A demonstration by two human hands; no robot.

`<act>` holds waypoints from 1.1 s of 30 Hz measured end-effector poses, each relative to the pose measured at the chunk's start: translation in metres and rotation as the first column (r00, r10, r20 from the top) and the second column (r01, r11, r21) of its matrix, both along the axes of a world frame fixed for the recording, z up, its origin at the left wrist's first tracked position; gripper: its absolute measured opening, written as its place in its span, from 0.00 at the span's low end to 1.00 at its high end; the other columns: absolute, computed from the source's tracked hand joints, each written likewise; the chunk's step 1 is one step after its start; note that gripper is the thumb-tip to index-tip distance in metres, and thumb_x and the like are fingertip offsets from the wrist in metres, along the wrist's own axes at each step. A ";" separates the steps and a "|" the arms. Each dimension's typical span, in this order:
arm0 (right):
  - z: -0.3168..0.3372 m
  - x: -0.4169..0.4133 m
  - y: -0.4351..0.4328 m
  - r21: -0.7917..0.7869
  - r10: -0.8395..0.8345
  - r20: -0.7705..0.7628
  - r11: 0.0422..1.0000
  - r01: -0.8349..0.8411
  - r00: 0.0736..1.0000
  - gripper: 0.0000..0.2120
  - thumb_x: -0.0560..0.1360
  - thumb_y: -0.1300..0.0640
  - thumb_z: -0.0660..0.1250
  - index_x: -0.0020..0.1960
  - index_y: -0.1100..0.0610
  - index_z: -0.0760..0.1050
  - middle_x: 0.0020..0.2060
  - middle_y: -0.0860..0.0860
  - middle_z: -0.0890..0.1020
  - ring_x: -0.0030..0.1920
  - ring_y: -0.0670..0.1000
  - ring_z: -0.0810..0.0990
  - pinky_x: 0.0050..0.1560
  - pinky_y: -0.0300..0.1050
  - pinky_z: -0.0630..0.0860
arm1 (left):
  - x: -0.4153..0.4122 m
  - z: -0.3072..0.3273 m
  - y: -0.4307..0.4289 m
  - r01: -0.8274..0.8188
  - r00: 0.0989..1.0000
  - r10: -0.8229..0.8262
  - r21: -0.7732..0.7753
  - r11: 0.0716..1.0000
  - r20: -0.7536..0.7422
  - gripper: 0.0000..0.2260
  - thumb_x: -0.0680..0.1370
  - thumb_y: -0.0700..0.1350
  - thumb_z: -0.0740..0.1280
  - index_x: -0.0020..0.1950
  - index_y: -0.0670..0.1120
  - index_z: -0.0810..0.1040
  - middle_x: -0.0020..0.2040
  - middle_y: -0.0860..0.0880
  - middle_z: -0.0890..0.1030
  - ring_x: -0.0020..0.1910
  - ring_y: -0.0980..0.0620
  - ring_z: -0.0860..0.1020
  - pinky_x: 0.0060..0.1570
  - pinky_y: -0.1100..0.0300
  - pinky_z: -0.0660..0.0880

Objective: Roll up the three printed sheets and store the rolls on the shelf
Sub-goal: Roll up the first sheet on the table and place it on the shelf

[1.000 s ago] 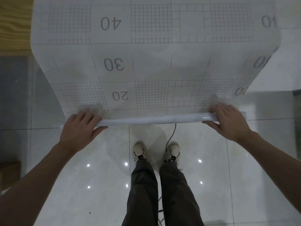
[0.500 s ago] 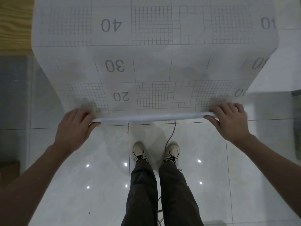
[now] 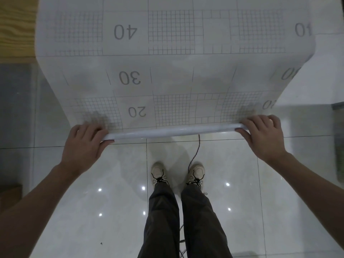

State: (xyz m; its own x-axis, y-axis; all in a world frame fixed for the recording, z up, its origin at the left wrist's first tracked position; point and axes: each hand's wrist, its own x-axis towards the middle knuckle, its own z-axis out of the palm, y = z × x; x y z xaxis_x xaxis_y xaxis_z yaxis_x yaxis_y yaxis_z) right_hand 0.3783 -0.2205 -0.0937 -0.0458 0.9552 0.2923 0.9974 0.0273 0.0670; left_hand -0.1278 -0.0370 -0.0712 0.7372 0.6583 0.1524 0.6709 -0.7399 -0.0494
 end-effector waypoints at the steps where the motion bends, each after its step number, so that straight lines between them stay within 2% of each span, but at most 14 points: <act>1: 0.000 -0.002 0.000 -0.010 -0.004 -0.009 1.000 0.004 1.000 0.15 0.83 0.48 0.63 0.55 0.60 0.79 0.47 0.56 0.83 0.46 0.60 0.80 0.53 0.55 0.71 | 0.000 -0.001 -0.001 -0.011 1.000 0.011 -0.013 1.000 -0.001 0.17 0.83 0.53 0.60 0.53 0.39 0.77 0.47 0.39 0.79 0.44 0.37 0.77 0.46 0.43 0.70; 3: 0.000 -0.003 -0.002 -0.087 -0.004 -0.086 0.996 -0.004 0.996 0.19 0.84 0.46 0.57 0.58 0.61 0.78 0.49 0.58 0.82 0.47 0.61 0.78 0.54 0.55 0.70 | -0.002 -0.003 -0.001 -0.007 1.000 0.006 -0.056 0.998 -0.015 0.19 0.84 0.54 0.57 0.54 0.38 0.76 0.46 0.38 0.79 0.43 0.37 0.76 0.43 0.44 0.69; 6: 0.005 -0.001 0.000 -0.183 -0.017 -0.186 0.983 -0.018 0.982 0.26 0.78 0.38 0.60 0.60 0.61 0.74 0.53 0.59 0.80 0.52 0.61 0.77 0.56 0.55 0.69 | -0.005 -0.003 0.004 0.034 0.999 -0.040 -0.131 0.991 -0.037 0.23 0.81 0.57 0.58 0.55 0.36 0.75 0.47 0.36 0.78 0.44 0.36 0.76 0.42 0.44 0.69; 8: 0.006 0.001 0.003 -0.191 -0.005 -0.192 0.981 -0.033 0.981 0.27 0.78 0.36 0.60 0.58 0.61 0.74 0.51 0.59 0.80 0.51 0.61 0.77 0.55 0.54 0.68 | -0.005 0.000 0.009 0.074 0.997 -0.078 -0.144 0.987 -0.019 0.22 0.81 0.56 0.58 0.54 0.36 0.75 0.47 0.36 0.77 0.43 0.36 0.76 0.40 0.45 0.70; 10: 0.004 0.002 0.004 -0.170 0.030 -0.169 0.984 -0.059 0.985 0.25 0.80 0.38 0.59 0.55 0.61 0.75 0.50 0.58 0.80 0.50 0.61 0.77 0.53 0.54 0.69 | -0.003 0.002 0.012 0.100 0.995 -0.100 -0.104 0.989 0.011 0.17 0.82 0.52 0.59 0.54 0.37 0.75 0.48 0.37 0.77 0.42 0.36 0.76 0.40 0.45 0.70; 12: 0.002 0.003 0.002 -0.114 0.046 -0.138 0.992 -0.062 0.989 0.22 0.82 0.41 0.61 0.54 0.61 0.76 0.50 0.59 0.80 0.48 0.62 0.77 0.53 0.56 0.69 | -0.001 0.005 0.012 0.077 0.997 -0.077 -0.025 0.997 0.016 0.14 0.82 0.51 0.62 0.53 0.39 0.76 0.49 0.37 0.78 0.42 0.37 0.76 0.43 0.43 0.70; 15: -0.002 -0.001 -0.001 -0.037 0.001 -0.072 0.999 -0.003 0.997 0.19 0.82 0.45 0.64 0.54 0.62 0.77 0.50 0.60 0.80 0.47 0.62 0.77 0.54 0.57 0.70 | 0.003 0.005 0.008 0.036 0.999 -0.037 0.048 0.998 0.028 0.13 0.83 0.49 0.62 0.53 0.39 0.77 0.48 0.38 0.79 0.43 0.37 0.77 0.46 0.43 0.71; 17: -0.002 -0.005 0.000 -0.016 -0.037 -0.070 0.999 0.036 0.997 0.18 0.83 0.46 0.62 0.55 0.62 0.77 0.50 0.60 0.81 0.48 0.62 0.77 0.55 0.57 0.70 | 0.005 0.003 0.007 0.031 0.999 -0.031 0.021 0.999 0.034 0.15 0.84 0.50 0.59 0.54 0.37 0.76 0.47 0.38 0.80 0.42 0.37 0.77 0.44 0.44 0.70; 21: 0.005 -0.007 0.005 -0.069 -0.042 -0.181 0.997 0.030 0.983 0.21 0.82 0.44 0.59 0.59 0.62 0.74 0.51 0.60 0.80 0.48 0.61 0.76 0.55 0.56 0.68 | 0.000 0.003 0.011 0.016 0.999 -0.018 -0.094 0.995 -0.027 0.24 0.81 0.58 0.59 0.56 0.36 0.75 0.48 0.36 0.78 0.44 0.36 0.77 0.44 0.44 0.69; 24: 0.008 -0.004 0.008 -0.109 0.012 -0.174 0.994 -0.031 0.985 0.22 0.79 0.40 0.63 0.58 0.59 0.75 0.49 0.58 0.79 0.48 0.60 0.75 0.54 0.56 0.68 | 0.000 0.006 0.014 0.080 0.997 -0.080 -0.019 0.997 0.021 0.16 0.83 0.52 0.60 0.54 0.39 0.75 0.48 0.37 0.79 0.42 0.37 0.77 0.43 0.44 0.70; 28: 0.004 -0.003 0.008 -0.017 0.007 -0.113 1.000 -0.009 0.994 0.15 0.81 0.46 0.65 0.54 0.58 0.77 0.50 0.59 0.79 0.47 0.62 0.76 0.55 0.58 0.69 | 0.008 0.008 0.015 0.025 0.999 -0.030 0.107 0.994 0.044 0.11 0.83 0.48 0.63 0.53 0.41 0.77 0.50 0.39 0.80 0.44 0.38 0.76 0.47 0.44 0.70; 31: 0.003 -0.010 0.008 0.044 0.002 -0.090 0.999 0.002 0.996 0.12 0.82 0.51 0.66 0.55 0.61 0.77 0.52 0.60 0.80 0.48 0.62 0.77 0.57 0.58 0.70 | 0.012 0.009 0.016 0.035 0.997 -0.040 0.079 0.996 0.064 0.13 0.84 0.48 0.60 0.54 0.39 0.76 0.47 0.38 0.80 0.44 0.37 0.76 0.45 0.44 0.69; 33: 0.006 -0.012 0.010 0.034 0.001 -0.123 0.999 0.003 0.992 0.14 0.83 0.52 0.63 0.57 0.63 0.76 0.51 0.60 0.81 0.49 0.61 0.77 0.55 0.57 0.70 | 0.011 0.010 0.019 0.040 0.998 -0.042 0.021 0.999 0.052 0.18 0.82 0.53 0.61 0.55 0.37 0.75 0.47 0.37 0.79 0.45 0.37 0.75 0.45 0.44 0.69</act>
State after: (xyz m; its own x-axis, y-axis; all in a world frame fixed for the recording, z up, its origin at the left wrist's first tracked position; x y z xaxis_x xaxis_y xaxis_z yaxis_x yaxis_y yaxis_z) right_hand 0.3658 -0.2107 -0.0881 -0.0064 0.9447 0.3278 0.9981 0.0259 -0.0550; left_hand -0.1166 -0.0177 -0.0609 0.7541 0.6242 0.2043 0.6421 -0.7661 -0.0296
